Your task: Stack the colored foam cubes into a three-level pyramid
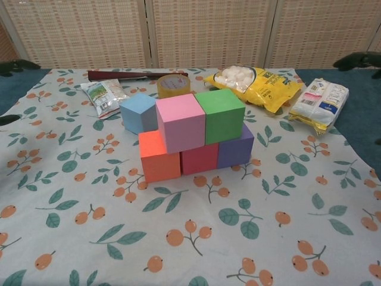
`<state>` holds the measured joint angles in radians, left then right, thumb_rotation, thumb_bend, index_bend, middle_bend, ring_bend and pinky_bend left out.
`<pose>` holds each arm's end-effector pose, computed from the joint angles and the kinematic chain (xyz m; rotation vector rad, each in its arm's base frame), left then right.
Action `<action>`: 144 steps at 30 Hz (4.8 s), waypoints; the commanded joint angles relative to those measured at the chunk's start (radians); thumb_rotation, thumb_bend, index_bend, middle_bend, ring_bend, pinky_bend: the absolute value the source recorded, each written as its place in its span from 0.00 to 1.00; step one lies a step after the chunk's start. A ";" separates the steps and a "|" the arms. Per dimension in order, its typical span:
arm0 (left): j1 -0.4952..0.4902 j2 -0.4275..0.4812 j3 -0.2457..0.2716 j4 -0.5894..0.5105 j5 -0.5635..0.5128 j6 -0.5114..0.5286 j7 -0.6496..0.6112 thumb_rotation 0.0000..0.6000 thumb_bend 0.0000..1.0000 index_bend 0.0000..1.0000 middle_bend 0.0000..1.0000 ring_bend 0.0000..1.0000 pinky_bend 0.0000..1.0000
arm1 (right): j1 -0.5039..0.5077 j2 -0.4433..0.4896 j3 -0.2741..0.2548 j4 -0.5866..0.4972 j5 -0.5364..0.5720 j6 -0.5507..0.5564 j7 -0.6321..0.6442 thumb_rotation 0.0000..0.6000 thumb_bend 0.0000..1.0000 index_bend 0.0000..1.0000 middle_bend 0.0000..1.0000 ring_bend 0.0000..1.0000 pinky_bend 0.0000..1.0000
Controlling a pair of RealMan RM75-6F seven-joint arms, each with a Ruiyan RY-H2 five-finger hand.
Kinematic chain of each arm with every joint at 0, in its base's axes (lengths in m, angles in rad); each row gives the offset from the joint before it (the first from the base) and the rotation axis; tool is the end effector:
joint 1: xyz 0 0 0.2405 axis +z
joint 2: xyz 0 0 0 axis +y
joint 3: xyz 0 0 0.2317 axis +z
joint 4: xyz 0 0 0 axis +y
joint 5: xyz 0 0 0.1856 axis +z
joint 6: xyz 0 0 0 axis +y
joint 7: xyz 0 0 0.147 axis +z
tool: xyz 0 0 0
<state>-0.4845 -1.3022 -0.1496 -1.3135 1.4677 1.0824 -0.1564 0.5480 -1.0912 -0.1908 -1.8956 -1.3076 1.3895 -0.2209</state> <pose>-0.2395 0.3112 0.1097 -1.6763 -0.9318 -0.9806 -0.1936 -0.2315 0.1236 1.7367 -0.9282 0.8808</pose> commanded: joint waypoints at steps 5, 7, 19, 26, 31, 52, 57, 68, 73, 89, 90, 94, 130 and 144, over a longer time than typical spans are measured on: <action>-0.171 -0.079 -0.017 0.165 0.049 -0.134 -0.084 1.00 0.36 0.00 0.00 0.00 0.09 | -0.144 0.059 -0.050 0.080 -0.123 0.078 0.158 1.00 0.05 0.00 0.05 0.00 0.13; -0.204 -0.100 -0.009 0.211 0.073 -0.151 -0.113 1.00 0.36 0.00 0.00 0.00 0.08 | -0.141 0.088 -0.031 0.067 -0.115 0.064 0.175 1.00 0.06 0.00 0.05 0.00 0.13; -0.397 -0.222 0.064 0.412 0.208 -0.243 -0.310 1.00 0.36 0.00 0.00 0.00 0.07 | -0.150 0.109 0.061 0.059 -0.027 -0.014 0.206 1.00 0.06 0.00 0.05 0.00 0.13; -0.476 -0.299 0.119 0.548 0.248 -0.266 -0.399 1.00 0.37 0.00 0.00 0.00 0.06 | -0.174 0.103 0.090 0.051 -0.030 -0.040 0.178 1.00 0.06 0.00 0.05 0.00 0.13; -0.507 -0.340 0.144 0.626 0.261 -0.251 -0.445 1.00 0.37 0.00 0.00 0.00 0.06 | -0.186 0.102 0.105 0.045 -0.025 -0.066 0.172 1.00 0.06 0.00 0.05 0.00 0.13; -0.599 -0.461 0.247 0.857 0.278 -0.293 -0.555 1.00 0.38 0.00 0.10 0.00 0.06 | -0.208 0.082 0.171 0.080 0.023 -0.168 0.159 1.00 0.05 0.00 0.05 0.00 0.12; -0.600 -0.486 0.256 0.896 0.274 -0.270 -0.566 1.00 0.40 0.00 0.19 0.00 0.06 | -0.220 0.088 0.177 0.079 0.020 -0.174 0.164 1.00 0.06 0.00 0.05 0.00 0.12; -0.596 -0.550 0.268 1.000 0.260 -0.256 -0.556 1.00 0.43 0.00 0.37 0.05 0.06 | -0.240 0.109 0.182 0.078 0.011 -0.200 0.194 1.00 0.05 0.00 0.05 0.00 0.12; -0.592 -0.562 0.267 1.021 0.251 -0.237 -0.562 1.00 0.43 0.00 0.48 0.11 0.06 | -0.244 0.106 0.188 0.084 0.009 -0.210 0.197 1.00 0.05 0.00 0.05 0.00 0.12; -0.598 -0.472 0.206 0.959 0.189 -0.125 -0.496 1.00 0.47 0.03 0.71 0.25 0.06 | -0.249 0.100 0.194 0.099 -0.037 -0.239 0.232 1.00 0.06 0.00 0.05 0.00 0.12; -0.598 -0.458 0.199 0.942 0.183 -0.119 -0.496 1.00 0.47 0.03 0.71 0.25 0.06 | -0.250 0.103 0.195 0.096 -0.044 -0.236 0.234 1.00 0.05 0.00 0.05 0.00 0.12; -0.597 -0.382 0.177 0.844 0.169 -0.070 -0.466 1.00 0.48 0.04 0.70 0.25 0.06 | -0.252 0.113 0.195 0.087 -0.068 -0.233 0.244 1.00 0.06 0.00 0.05 0.00 0.12; -0.638 -0.040 0.075 -0.024 0.279 0.040 0.156 1.00 0.49 0.06 0.65 0.23 0.07 | -0.223 0.503 0.214 -0.079 -0.378 -0.112 0.825 1.00 0.06 0.00 0.05 0.00 0.12; -0.638 -0.051 0.107 -0.011 0.368 0.058 0.187 1.00 0.49 0.04 0.63 0.24 0.07 | -0.173 0.598 0.238 -0.083 -0.380 -0.201 1.001 1.00 0.06 0.00 0.05 0.00 0.12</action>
<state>-1.1211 -1.3503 -0.0455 -1.3276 1.8334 1.1387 0.0320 0.3742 -0.4911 0.0462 -1.9846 -1.6830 1.1898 0.7628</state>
